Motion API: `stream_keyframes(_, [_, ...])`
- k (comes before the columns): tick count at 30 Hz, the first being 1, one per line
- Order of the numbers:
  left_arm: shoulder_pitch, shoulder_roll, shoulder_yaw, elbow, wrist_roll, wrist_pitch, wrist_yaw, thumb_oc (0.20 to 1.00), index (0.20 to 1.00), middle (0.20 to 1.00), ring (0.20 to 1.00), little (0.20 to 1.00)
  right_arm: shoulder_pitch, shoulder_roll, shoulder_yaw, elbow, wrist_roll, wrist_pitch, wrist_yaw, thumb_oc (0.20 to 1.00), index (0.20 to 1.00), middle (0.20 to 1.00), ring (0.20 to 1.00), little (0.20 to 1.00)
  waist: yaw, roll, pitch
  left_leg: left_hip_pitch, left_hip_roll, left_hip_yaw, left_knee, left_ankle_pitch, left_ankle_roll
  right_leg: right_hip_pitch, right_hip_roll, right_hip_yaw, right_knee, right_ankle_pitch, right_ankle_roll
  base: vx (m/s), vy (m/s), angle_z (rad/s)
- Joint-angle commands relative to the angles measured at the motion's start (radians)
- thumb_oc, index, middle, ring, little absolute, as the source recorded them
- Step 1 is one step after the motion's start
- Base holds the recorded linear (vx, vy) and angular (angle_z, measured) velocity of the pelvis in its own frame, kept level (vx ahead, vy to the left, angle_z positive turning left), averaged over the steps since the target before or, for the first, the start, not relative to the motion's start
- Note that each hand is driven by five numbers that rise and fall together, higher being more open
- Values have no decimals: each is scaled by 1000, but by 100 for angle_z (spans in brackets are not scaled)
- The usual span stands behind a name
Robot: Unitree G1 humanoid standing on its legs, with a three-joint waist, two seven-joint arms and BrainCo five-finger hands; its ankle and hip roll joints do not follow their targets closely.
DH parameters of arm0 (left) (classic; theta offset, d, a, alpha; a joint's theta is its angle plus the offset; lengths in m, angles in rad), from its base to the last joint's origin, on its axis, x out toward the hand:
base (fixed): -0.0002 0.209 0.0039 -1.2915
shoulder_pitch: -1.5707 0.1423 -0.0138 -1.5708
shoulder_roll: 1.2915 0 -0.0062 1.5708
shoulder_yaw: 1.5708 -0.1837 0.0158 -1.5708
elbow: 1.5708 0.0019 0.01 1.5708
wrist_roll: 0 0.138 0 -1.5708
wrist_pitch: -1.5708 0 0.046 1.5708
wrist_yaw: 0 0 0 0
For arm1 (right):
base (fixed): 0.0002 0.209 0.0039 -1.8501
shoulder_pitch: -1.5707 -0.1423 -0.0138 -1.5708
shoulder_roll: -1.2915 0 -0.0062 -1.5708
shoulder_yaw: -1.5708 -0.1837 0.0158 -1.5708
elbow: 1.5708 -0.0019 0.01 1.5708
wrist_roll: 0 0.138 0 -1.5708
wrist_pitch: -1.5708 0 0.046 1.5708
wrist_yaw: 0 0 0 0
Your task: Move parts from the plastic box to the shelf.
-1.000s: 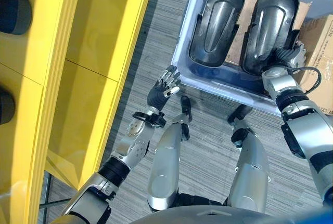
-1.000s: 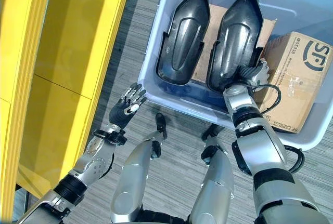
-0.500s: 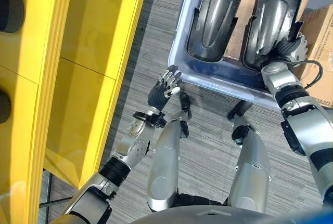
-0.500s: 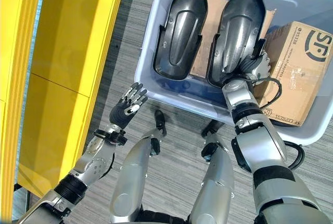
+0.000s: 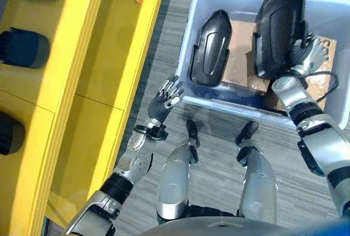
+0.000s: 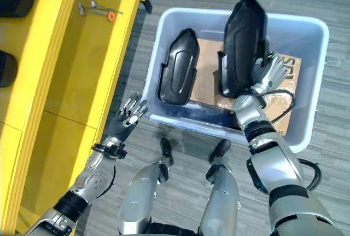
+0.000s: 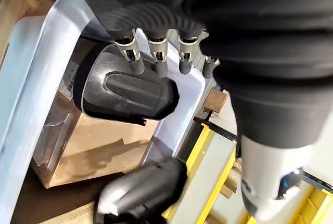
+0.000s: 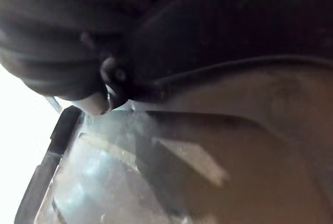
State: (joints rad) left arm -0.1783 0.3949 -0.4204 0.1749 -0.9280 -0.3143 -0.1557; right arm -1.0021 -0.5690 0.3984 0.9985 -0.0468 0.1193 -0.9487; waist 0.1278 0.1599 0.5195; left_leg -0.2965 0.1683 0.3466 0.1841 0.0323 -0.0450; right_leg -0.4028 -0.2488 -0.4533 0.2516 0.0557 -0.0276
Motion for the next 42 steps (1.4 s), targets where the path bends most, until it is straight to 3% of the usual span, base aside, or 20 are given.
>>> stream_keyframes(1, [24, 42, -26, -101, -10, -14, -36, 1000, 1000, 1000, 1000, 1000, -120, -69, -20, -52, -85, -37, -46, 200, 200, 200, 200, 200, 36, -16, 0, 23, 14, -21, -37, 0, -40, 69, -83, 42, 145, -130, 144, 116, -100, -6])
stream_keyframes(5, [81, 70, -22, -113, -7, -18, -66, 1000, 1000, 1000, 1000, 1000, -107, -113, -25, -78, -36, -104, 91, 200, 200, 200, 200, 200, 38, -39, -11, 163, 25, -20, -105, 27, -53, 235, -47, 19, 61, -131, 131, 83, -33, 0])
stream_keyframes(10, [117, 46, 20, -77, -6, -8, -97, 1000, 1000, 1000, 1000, 1000, 55, -32, -41, -177, 147, -197, 324, 200, 200, 200, 200, 200, 25, -69, -71, 236, 40, -10, -161, 55, -64, 328, -31, 8, -10, -119, 128, 41, 109, -9])
stream_keyframes(11, [141, 34, 48, -58, 14, -10, -107, 1000, 1000, 1000, 1000, 1000, 152, -1, -54, -251, 182, -226, 409, 200, 200, 200, 200, 200, 13, -86, -102, 258, 45, -1, -173, 64, -65, 360, -31, 7, -35, -109, 132, 51, 165, -1])
stream_keyframes(13, [170, 16, 86, -49, 34, -11, -104, 1000, 1000, 1000, 1000, 1000, 292, 36, -65, -396, 242, -215, 466, 200, 200, 200, 200, 200, -7, -108, -141, 285, 43, 13, -181, 64, -60, 395, -33, 6, -66, -91, 142, 87, 234, -16])
stream_keyframes(16, [208, 5, 124, -58, 71, -12, -96, 1000, 1000, 1000, 1000, 1000, 527, 93, -79, -605, 212, -222, 503, 200, 200, 200, 200, 200, -41, -135, -189, 326, 20, 39, -203, 52, -39, 429, -38, 11, -100, -60, 169, 13, 195, -25])
stream_keyframes(21, [250, -11, 143, -49, 124, -12, -98, 1000, 1000, 1000, 1000, 1000, 760, 160, -81, -730, 192, -240, 561, 200, 200, 200, 200, 200, -72, -156, -246, 377, -19, 78, -256, 39, -10, 432, -52, 24, -117, -2, 201, -52, 136, -21])
stream_keyframes(22, [239, -11, 145, -26, 119, -6, -111, 1000, 1000, 1000, 1000, 1000, 780, 172, -75, -706, 234, -241, 550, 200, 200, 200, 200, 200, -89, -158, -255, 384, -31, 68, -263, 27, 6, 426, -17, 61, -103, -26, 201, -109, 4, -20])
stream_keyframes(23, [231, -10, 150, -17, 123, 3, -127, 1000, 1000, 1000, 1000, 1000, 795, 169, -81, -696, 224, -256, 541, 200, 200, 200, 200, 200, -102, -161, -264, 384, -42, 53, -265, 22, 14, 426, 21, 91, -99, -50, 192, -170, -67, -2])
stream_keyframes(24, [229, -15, 155, -21, 121, 23, -133, 1000, 1000, 1000, 1000, 1000, 833, 161, -115, -698, 221, -277, 552, 200, 200, 200, 200, 200, -124, -168, -285, 376, -66, 43, -271, 28, 25, 437, 134, 124, -100, -99, 127, -144, -82, 24])
stream_keyframes(27, [226, -29, 155, -28, 123, 50, -109, 1000, 1000, 1000, 1000, 1000, 831, 151, -123, -695, 221, -274, 559, 200, 200, 200, 200, 200, -123, -185, -297, 366, -91, 37, -271, 29, 12, 486, 209, 125, -174, -104, 93, -124, -162, 48])
stream_keyframes(29, [222, -51, 168, -3, 98, 95, -118, 1000, 1000, 1000, 1000, 1000, 832, 149, -116, -690, 204, -287, 576, 200, 200, 200, 200, 200, -117, -188, -303, 346, -87, -5, -256, 49, -1, 519, 214, 141, -224, -87, 81, -163, -334, 1])
stream_keyframes(34, [252, -53, 192, 0, 84, 111, -107, 1000, 1000, 1000, 1000, 1000, 857, 147, -87, -754, 139, -302, 592, 200, 200, 200, 200, 200, -122, -170, -291, 327, -71, -39, -243, 66, -17, 531, 204, 146, -244, -86, 74, -124, -181, 13])
stream_keyframes(35, [271, -61, 200, 5, 72, 141, -119, 1000, 1000, 1000, 1000, 1000, 874, 141, -70, -784, 127, -296, 602, 200, 200, 200, 200, 200, -128, -167, -299, 328, -72, -10, -243, 59, -28, 540, 188, 130, -261, -84, 88, -219, -163, 50])
stream_keyframes(36, [259, -75, 173, 13, 123, 149, -175, 1000, 1000, 1000, 1000, 1000, 883, 134, -40, -811, 136, -287, 557, 200, 200, 200, 200, 200, -152, -165, -293, 308, -33, 114, -204, 61, -35, 533, 160, 64, -261, -81, 91, -272, -22, 129])
stream_keyframes(37, [252, -75, 148, 4, 118, 131, -186, 1000, 1000, 1000, 1000, 1000, 860, 142, -21, -778, 141, -309, 567, 200, 200, 200, 200, 200, -155, -170, -289, 316, -1, 135, -138, 22, -25, 510, 140, 47, -227, -88, 82, -304, 63, 191])
stream_keyframes(38, [251, -75, 147, 3, 112, 130, -186, 1000, 1000, 1000, 1000, 1000, 857, 144, -19, -775, 144, -312, 571, 200, 200, 200, 200, 200, -156, -170, -289, 319, 1, 136, -133, 17, -24, 508, 139, 46, -223, -89, 81, -151, 117, 164])
stream_keyframes(39, [241, -83, 140, -3, 43, 147, -186, 1000, 1000, 1000, 1000, 1000, 851, 145, -12, -771, 170, -314, 589, 200, 200, 200, 200, 200, -164, -177, -294, 339, 39, 162, -84, 32, -34, 509, 133, 28, -217, -91, 72, -105, 368, 74])
stream_keyframes(40, [228, -110, 161, -6, 39, 144, -155, 1000, 1000, 1000, 1000, 1000, 897, 137, -18, -810, 202, -298, 605, 200, 200, 200, 200, 200, -206, -175, -334, 392, 153, 237, 58, 92, -81, 486, 118, -13, -208, -105, 41, -150, 506, 5])
stream_keyframes(42, [228, -112, 164, -9, 47, 139, -152, 1000, 1000, 1000, 1000, 1000, 902, 133, -24, -810, 213, -306, 617, 200, 200, 200, 200, 200, -208, -166, -340, 397, 140, 225, 46, 80, -75, 469, 109, -15, -193, -109, 42, -137, 498, 90])
